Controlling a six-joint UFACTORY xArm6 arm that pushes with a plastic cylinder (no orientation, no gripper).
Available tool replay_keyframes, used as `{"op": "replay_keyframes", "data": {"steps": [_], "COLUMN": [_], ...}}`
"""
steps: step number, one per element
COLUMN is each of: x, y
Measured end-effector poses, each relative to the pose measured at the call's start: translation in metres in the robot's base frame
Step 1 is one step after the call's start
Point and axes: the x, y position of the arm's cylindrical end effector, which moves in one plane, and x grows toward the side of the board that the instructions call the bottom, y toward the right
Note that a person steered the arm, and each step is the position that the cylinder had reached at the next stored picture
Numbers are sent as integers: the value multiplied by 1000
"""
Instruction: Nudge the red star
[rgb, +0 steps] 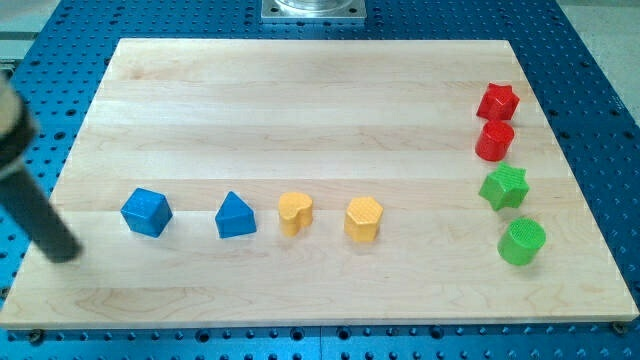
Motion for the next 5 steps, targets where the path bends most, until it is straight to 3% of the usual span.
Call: {"op": "replay_keyframes", "data": {"steps": [1, 2, 3, 5], "x": [-10, -46, -49, -121], "y": [-16, -6, 22, 27]}}
